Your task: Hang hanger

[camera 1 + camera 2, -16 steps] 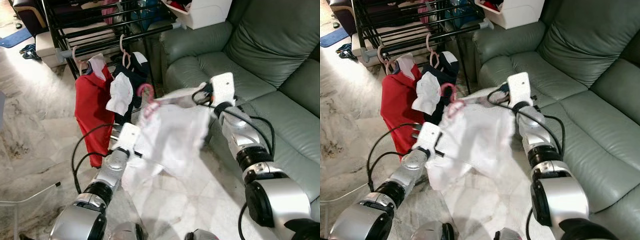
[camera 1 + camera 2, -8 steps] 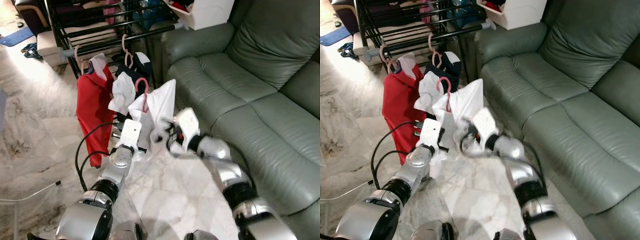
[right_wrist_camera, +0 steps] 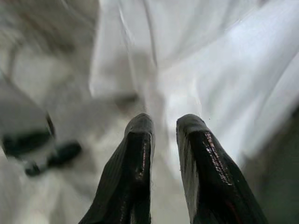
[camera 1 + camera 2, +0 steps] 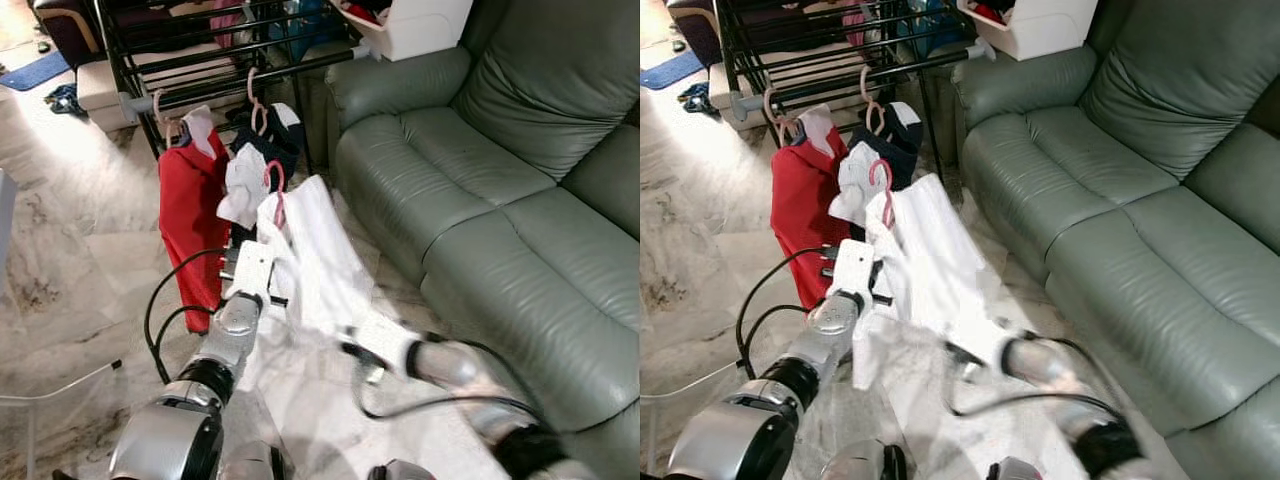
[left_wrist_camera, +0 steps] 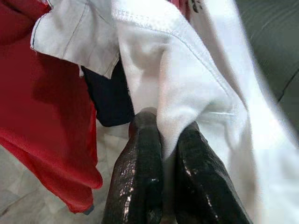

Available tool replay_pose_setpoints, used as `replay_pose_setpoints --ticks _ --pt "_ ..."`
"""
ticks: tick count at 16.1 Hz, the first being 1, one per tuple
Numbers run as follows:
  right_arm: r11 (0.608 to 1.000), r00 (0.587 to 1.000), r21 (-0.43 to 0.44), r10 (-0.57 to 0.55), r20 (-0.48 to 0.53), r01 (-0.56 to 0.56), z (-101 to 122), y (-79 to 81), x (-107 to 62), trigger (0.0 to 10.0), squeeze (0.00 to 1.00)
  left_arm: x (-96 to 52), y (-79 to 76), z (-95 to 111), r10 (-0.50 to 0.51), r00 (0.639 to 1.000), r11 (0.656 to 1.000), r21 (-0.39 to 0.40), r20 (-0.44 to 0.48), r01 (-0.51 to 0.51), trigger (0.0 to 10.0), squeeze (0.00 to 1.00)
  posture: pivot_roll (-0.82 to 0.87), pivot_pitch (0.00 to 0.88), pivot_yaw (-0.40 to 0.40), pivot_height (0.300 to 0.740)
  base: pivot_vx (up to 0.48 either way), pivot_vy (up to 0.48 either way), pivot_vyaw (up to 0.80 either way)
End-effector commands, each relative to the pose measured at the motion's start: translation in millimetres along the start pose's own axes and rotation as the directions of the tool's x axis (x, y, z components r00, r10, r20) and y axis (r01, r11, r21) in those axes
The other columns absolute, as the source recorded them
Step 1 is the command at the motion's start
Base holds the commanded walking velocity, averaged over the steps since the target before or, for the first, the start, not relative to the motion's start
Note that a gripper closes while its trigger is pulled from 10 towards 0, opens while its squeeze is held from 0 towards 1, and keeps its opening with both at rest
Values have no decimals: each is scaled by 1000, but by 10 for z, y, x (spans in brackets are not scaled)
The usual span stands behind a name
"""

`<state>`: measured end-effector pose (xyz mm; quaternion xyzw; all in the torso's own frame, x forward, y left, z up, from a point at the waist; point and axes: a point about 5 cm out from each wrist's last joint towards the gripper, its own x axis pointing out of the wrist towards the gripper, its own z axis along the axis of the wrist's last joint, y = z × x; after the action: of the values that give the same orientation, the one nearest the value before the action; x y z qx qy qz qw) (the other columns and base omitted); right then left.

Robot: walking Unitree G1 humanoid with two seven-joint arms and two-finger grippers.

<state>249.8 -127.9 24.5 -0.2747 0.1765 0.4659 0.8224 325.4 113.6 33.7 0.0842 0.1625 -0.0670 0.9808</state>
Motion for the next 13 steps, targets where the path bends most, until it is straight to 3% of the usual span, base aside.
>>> replay_pose_setpoints --ticks 1,4,6,7,8,9,10,11,12,13 --pt "1000 999 -6 19 42 -19 87 46 21 10000 1000 55 50 193 21 997 1000 -4 68 -20 0 0 -65 0 33 740 0 0 0" --pt "999 997 31 -27 76 25 47 50 -79 10000 1000 22 140 131 8 997 999 43 78 -11 0 0 -73 0 41 740 0 0 0" --pt "937 928 132 -341 151 323 71 -202 -163 10000 1000 -45 301 26 -1 997 1000 21 83 -1 0 0 -69 0 40 740 0 0 0" --pt "888 876 177 -453 167 425 81 -310 -236 10000 1000 -74 341 3 -16 995 1000 12 95 15 0 0 -67 0 37 740 0 0 0" --pt "802 798 271 -583 155 533 61 -433 -358 10000 1000 -114 391 -4 -28 992 999 32 126 25 0 0 -64 0 31 740 0 0 0" --pt "774 773 295 -616 152 560 51 -461 -400 10000 1000 -126 404 -4 -34 990 999 35 136 29 0 0 -64 0 31 740 0 0 0" --pt "670 673 339 -728 128 660 -12 -517 -564 10000 1000 -192 487 -10 -42 983 999 31 179 37 0 0 -66 0 31 740 0 0 0" --pt "625 634 361 -766 110 692 -45 -528 -623 10000 1000 -219 521 -23 -40 981 999 26 189 36 0 0 -66 0 31 740 0 0 0" --pt "528 556 412 -829 59 743 -127 -527 -746 10000 1000 -291 585 -71 -30 979 1000 6 204 29 0 0 -68 0 32 740 0 0 0" --pt "473 513 430 -858 27 769 -183 -510 -823 10000 1000 -351 621 -110 -20 977 1000 -6 214 22 0 0 -67 0 32 740 0 0 0"
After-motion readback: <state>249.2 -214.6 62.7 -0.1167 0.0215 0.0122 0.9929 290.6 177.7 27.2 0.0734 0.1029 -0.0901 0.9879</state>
